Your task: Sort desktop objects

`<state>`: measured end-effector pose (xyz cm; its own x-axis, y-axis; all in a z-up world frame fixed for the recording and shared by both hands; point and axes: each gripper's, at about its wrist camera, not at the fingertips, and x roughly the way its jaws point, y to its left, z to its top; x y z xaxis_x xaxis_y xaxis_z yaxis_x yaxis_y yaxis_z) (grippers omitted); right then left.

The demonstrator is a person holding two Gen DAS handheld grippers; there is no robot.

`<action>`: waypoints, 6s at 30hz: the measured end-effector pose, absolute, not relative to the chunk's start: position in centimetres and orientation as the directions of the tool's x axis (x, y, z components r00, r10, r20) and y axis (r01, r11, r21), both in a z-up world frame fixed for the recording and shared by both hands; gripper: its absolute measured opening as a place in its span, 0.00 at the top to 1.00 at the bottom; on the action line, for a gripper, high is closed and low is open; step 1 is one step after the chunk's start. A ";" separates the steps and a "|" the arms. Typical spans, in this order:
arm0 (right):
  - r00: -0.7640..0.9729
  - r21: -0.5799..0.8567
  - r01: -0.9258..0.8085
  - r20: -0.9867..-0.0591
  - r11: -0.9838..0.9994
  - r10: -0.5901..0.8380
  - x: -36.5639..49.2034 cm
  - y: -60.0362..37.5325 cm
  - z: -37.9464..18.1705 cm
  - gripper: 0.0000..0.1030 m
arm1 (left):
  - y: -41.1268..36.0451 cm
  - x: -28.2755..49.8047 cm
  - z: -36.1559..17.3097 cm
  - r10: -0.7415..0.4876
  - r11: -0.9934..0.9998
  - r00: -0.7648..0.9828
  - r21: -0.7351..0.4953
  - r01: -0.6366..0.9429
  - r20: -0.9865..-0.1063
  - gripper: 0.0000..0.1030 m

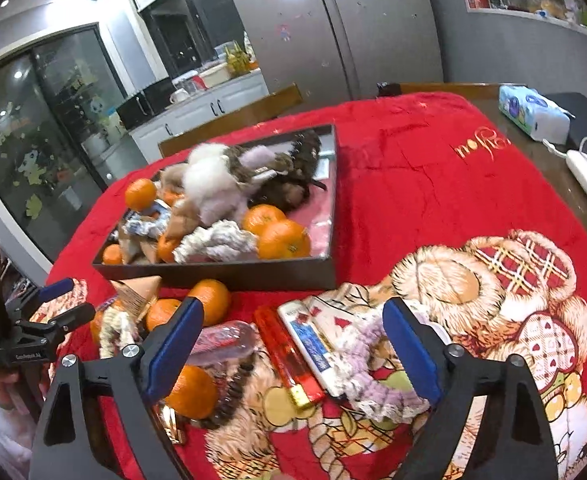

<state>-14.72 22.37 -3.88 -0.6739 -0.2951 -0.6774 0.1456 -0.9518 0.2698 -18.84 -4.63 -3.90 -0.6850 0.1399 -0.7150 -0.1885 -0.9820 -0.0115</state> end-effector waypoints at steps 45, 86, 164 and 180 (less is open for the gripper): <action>-0.651 0.187 -0.046 -0.751 -0.981 -0.113 -14.6 25.7 -5.3 0.45 | -4.8 -22.7 -7.2 0.429 -0.900 -0.544 -0.293 -0.322 -0.721 0.18; -0.736 0.308 0.054 -0.631 -0.950 -0.247 -13.0 25.8 -2.6 0.88 | -4.7 -19.1 -1.9 0.387 -0.917 -0.662 -0.197 -0.346 -0.642 0.95; -0.419 0.377 0.285 -0.778 -0.881 -0.468 -39.4 14.0 -4.4 0.82 | -2.6 -43.9 -4.6 0.318 -0.944 -0.507 -0.219 -0.245 -0.801 0.89; -0.425 0.511 0.281 -0.693 -0.813 -0.582 -38.9 15.4 -2.4 0.00 | -2.8 -42.3 -3.0 0.269 -0.960 -0.519 -0.179 -0.218 -0.811 0.00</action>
